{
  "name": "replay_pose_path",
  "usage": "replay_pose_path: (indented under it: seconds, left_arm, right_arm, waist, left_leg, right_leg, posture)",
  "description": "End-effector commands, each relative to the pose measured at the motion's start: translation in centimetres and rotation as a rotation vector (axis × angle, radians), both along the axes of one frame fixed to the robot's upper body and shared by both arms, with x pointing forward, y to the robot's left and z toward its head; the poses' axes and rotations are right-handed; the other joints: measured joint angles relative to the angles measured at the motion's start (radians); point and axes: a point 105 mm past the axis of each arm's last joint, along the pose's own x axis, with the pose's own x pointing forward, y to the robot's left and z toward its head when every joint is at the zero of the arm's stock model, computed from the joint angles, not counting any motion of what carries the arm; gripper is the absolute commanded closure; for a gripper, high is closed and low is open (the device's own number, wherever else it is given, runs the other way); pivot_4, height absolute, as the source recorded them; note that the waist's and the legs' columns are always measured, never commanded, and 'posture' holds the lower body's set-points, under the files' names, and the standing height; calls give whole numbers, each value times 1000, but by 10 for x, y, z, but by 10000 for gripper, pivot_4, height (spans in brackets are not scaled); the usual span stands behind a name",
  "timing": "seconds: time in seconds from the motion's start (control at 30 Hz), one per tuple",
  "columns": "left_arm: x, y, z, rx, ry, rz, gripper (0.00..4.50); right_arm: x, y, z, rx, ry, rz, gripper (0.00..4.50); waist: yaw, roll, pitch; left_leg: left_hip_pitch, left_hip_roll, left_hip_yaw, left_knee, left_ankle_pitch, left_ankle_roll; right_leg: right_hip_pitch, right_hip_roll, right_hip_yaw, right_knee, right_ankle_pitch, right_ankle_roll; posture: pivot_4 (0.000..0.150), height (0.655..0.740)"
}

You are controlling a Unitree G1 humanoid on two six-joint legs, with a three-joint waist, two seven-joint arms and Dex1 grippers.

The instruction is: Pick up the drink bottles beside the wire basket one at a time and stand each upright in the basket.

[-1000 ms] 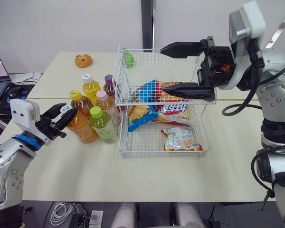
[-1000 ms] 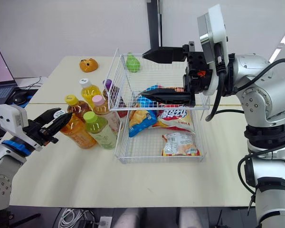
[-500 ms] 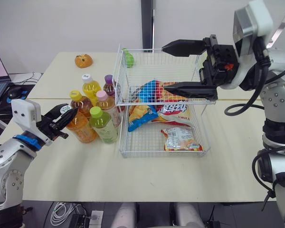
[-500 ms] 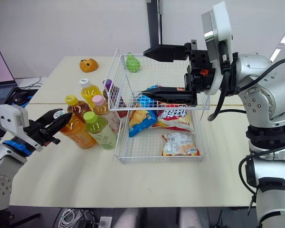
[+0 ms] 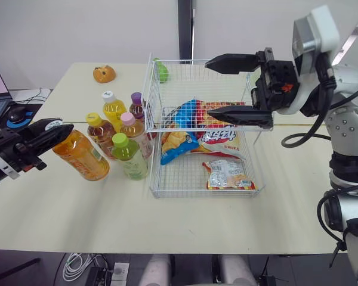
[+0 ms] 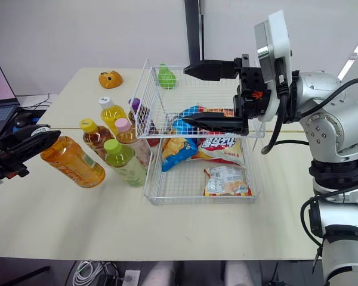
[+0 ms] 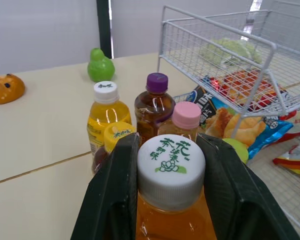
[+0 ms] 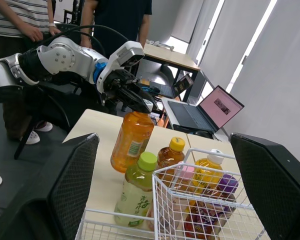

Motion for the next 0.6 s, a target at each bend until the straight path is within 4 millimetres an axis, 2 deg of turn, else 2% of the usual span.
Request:
replay_pose_path:
  seconds: [0.03, 0.3, 0.4, 0.6]
  left_arm:
    - [-10, -2, 42, 60, -94, -46, 31214]
    - [-13, -13, 110, 104, -194, -136, 31214]
    - [-13, -16, 123, 98, -198, -168, 31214]
    - [-7, -22, 138, 83, -176, -242, 31214]
  right_arm:
    - [-3, -1, 5, 23, -39, 6, 0]
    - [-2, -3, 2, 42, -38, -20, 0]
    - [-1, -3, 2, 51, -38, -28, 0]
    - [1, -5, 4, 69, -40, -54, 0]
  waist:
    - [0, -1, 1]
    - [-1, -4, 4]
    - [-2, -4, 4]
    - [-3, -5, 5]
  left_leg:
    - [0, 0, 0, 0, 0, 0]
    - [-2, 0, 0, -2, 0, 0]
    - [-2, -1, 1, -2, 0, 0]
    - [-3, -1, 5, -2, 0, 0]
  right_leg:
    - [0, 0, 0, -1, 0, 0]
    - [0, 1, -1, -5, 1, 2]
    - [0, 0, 1, -6, 2, 4]
    - [-1, 2, 0, -5, 2, 4]
  posture:
    - [1500, 7400]
    - [1500, 7400]
    - [1500, 7400]
    - [1500, 7400]
